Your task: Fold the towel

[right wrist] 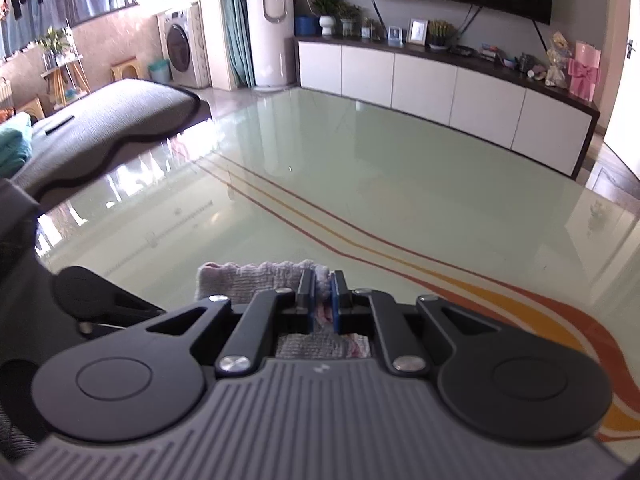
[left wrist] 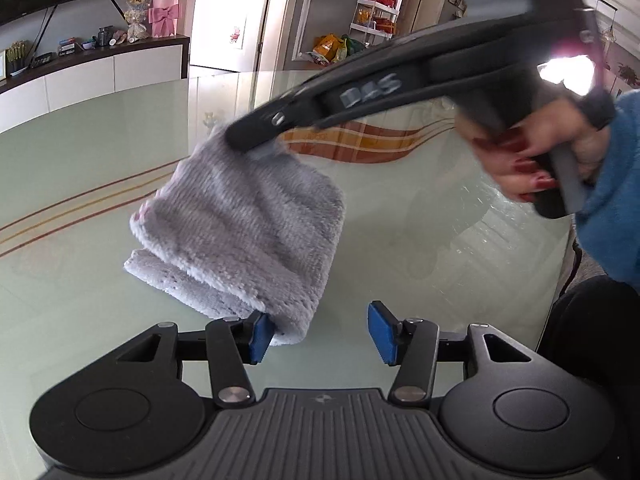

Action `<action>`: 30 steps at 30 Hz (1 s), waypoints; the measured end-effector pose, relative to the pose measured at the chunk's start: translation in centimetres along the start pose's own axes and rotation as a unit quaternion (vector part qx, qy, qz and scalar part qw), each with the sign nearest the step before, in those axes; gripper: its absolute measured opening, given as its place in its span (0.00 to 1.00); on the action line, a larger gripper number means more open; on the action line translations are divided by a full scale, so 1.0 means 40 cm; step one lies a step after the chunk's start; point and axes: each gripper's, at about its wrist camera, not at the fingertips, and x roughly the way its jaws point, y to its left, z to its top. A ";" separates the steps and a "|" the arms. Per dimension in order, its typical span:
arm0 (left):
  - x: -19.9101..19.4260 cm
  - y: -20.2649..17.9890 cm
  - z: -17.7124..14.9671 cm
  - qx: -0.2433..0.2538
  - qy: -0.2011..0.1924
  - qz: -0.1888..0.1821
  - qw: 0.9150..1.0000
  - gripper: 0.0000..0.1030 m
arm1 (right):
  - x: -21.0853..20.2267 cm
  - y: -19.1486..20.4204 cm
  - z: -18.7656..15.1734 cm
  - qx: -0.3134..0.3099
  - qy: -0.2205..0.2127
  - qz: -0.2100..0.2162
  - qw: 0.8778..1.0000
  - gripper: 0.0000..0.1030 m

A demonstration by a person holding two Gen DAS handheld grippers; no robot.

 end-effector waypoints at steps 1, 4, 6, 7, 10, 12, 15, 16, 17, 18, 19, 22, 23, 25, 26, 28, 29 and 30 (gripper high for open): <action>-0.001 0.003 0.000 -0.003 0.000 -0.001 1.000 0.53 | 0.014 -0.001 0.000 -0.001 0.005 -0.002 1.000 0.08; -0.011 0.011 -0.004 -0.011 -0.002 -0.004 1.000 0.53 | 0.037 0.007 -0.021 0.001 0.013 -0.005 1.000 0.08; -0.018 0.015 -0.009 -0.015 -0.004 -0.004 1.000 0.53 | 0.047 0.008 -0.024 0.001 0.014 -0.007 1.000 0.08; -0.025 0.012 -0.015 -0.016 -0.005 -0.003 1.000 0.53 | 0.052 0.008 -0.025 0.002 0.015 -0.008 1.000 0.08; -0.046 0.004 -0.032 -0.023 -0.008 0.002 1.000 0.53 | 0.067 0.009 -0.029 0.003 0.017 -0.012 1.000 0.08; -0.061 0.003 -0.043 -0.027 -0.013 0.001 1.000 0.53 | 0.075 0.011 -0.037 -0.001 0.020 -0.016 1.000 0.08; -0.076 0.009 -0.055 -0.030 -0.020 0.003 0.999 0.54 | 0.087 0.010 -0.036 -0.004 0.030 -0.021 0.999 0.08; -0.079 0.013 -0.058 -0.031 -0.022 0.006 0.999 0.54 | 0.092 0.011 -0.039 -0.006 0.033 -0.023 0.999 0.08; -0.081 0.018 -0.059 -0.032 -0.024 0.008 0.999 0.54 | 0.095 0.011 -0.044 -0.007 0.036 -0.026 0.999 0.08; -0.080 0.024 -0.055 -0.033 -0.025 0.010 0.999 0.54 | 0.098 0.010 -0.048 -0.005 0.039 -0.028 0.999 0.08; -0.080 0.031 -0.050 -0.033 -0.026 0.015 0.999 0.54 | 0.100 0.010 -0.051 -0.003 0.041 -0.029 0.999 0.08; -0.093 0.042 -0.047 -0.032 -0.030 0.033 0.998 0.56 | 0.099 0.015 -0.056 -0.005 0.045 -0.033 0.998 0.08; -0.098 0.043 -0.047 -0.031 -0.033 0.039 0.998 0.56 | 0.098 0.018 -0.057 -0.007 0.046 -0.035 0.998 0.08; -0.106 0.048 -0.042 -0.030 -0.038 0.048 0.998 0.58 | 0.095 0.023 -0.059 -0.011 0.048 -0.040 0.998 0.09; -0.108 0.050 -0.039 -0.030 -0.040 0.054 0.997 0.58 | 0.094 0.025 -0.060 -0.013 0.049 -0.041 0.998 0.09; -0.112 0.050 -0.031 -0.031 -0.042 0.071 0.996 0.58 | 0.107 0.022 -0.046 -0.014 0.048 -0.042 0.998 0.09; -0.112 0.050 -0.024 -0.029 -0.043 0.072 0.996 0.58 | 0.106 0.022 -0.046 -0.015 0.047 -0.042 0.998 0.09; -0.113 0.049 -0.016 -0.026 -0.045 0.073 0.996 0.58 | 0.104 0.021 -0.047 -0.014 0.047 -0.043 0.998 0.11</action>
